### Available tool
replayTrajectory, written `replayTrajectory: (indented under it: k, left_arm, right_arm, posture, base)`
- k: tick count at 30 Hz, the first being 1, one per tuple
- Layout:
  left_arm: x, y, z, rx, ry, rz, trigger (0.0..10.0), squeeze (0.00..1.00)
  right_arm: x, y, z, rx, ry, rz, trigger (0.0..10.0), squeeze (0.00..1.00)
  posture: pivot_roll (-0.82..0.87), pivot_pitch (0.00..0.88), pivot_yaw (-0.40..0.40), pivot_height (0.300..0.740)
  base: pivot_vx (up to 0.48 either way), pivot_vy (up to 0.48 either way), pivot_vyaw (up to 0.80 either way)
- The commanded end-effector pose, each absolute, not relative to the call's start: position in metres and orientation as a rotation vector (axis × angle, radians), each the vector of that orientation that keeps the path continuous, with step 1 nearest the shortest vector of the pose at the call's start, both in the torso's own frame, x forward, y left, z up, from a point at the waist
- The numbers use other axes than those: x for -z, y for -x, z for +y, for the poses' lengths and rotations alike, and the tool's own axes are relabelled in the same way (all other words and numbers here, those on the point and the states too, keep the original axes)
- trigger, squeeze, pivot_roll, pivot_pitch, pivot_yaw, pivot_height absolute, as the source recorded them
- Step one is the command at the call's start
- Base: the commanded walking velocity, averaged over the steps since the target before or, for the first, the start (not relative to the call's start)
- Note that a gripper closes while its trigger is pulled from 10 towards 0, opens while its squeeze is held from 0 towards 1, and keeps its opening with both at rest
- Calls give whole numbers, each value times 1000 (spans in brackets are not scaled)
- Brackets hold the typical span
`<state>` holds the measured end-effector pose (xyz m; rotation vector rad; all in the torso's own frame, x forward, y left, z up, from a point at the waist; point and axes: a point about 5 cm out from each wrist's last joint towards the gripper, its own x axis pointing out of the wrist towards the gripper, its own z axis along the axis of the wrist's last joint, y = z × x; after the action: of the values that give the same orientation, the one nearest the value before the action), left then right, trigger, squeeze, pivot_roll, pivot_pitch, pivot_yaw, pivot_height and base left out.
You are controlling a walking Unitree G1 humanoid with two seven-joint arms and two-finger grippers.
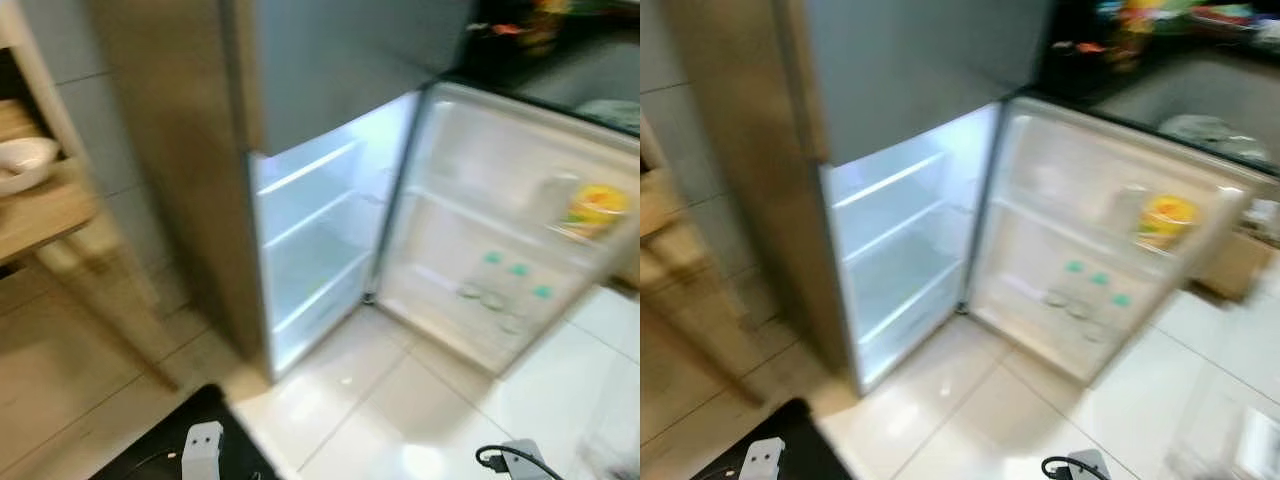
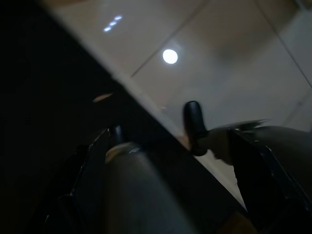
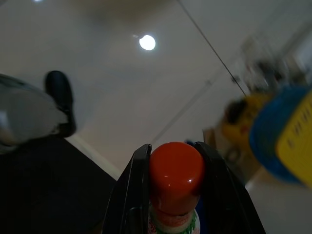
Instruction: Restocking fridge
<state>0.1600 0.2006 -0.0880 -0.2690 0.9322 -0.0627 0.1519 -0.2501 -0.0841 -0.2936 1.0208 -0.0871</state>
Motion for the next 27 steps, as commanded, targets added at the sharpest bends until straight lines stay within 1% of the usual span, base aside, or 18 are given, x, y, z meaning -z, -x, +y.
replayTrajectory:
  k: [1, 27]
  left_arm:
    - [91, -154, 196, 60, 274, 949, 10000, 0]
    - [91, -156, 197, 50, 256, 946, 10000, 0]
  right_arm:
    - [86, -148, -249, 83, 294, 1039, 10000, 0]
    - [90, -145, -240, 65, 282, 1052, 10000, 0]
  posture:
    - [-72, 59, -43, 740]
    - [-66, 60, -28, 740]
  base:
    - [0, 0, -800]
    - [0, 0, -800]
